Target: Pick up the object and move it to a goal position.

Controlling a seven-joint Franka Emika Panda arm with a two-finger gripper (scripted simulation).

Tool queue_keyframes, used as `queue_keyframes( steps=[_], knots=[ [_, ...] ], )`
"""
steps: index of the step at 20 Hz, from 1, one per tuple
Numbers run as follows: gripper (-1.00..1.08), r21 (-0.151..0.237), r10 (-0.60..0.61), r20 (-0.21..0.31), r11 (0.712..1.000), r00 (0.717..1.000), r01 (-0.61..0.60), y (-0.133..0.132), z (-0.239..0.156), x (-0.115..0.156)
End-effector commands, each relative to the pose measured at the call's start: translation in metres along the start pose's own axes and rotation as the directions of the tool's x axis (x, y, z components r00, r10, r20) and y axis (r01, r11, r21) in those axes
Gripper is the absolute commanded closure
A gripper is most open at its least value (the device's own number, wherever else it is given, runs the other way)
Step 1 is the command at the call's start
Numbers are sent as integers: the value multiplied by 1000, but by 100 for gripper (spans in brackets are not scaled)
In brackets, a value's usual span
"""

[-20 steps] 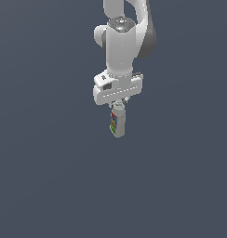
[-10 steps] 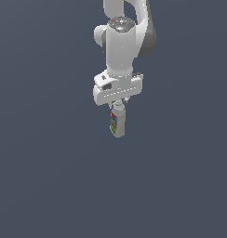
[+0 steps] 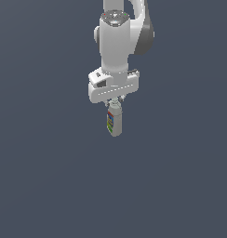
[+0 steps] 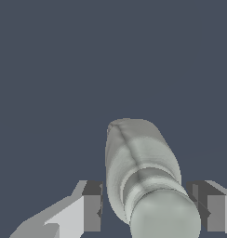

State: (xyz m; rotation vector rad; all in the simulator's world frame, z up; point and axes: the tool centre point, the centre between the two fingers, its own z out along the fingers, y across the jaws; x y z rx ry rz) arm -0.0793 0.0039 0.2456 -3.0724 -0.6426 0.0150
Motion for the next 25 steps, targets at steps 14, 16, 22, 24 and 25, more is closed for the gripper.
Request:
queue_keyframes(
  steps=[14,16,22,24,25],
  knots=[
    [108,-5,2,-9,1000,1000,-2,89,-100,-7],
    [108,-5,2,-9,1000,1000,-2,97,-108,-8],
    [108,-5,2,-9,1000,1000,-2,109,-121,-8],
    [108,-5,2,-9,1000,1000,-2,110,-122,-8],
    [108,-5,2,-9,1000,1000,-2,110,-122,-8]
  ],
)
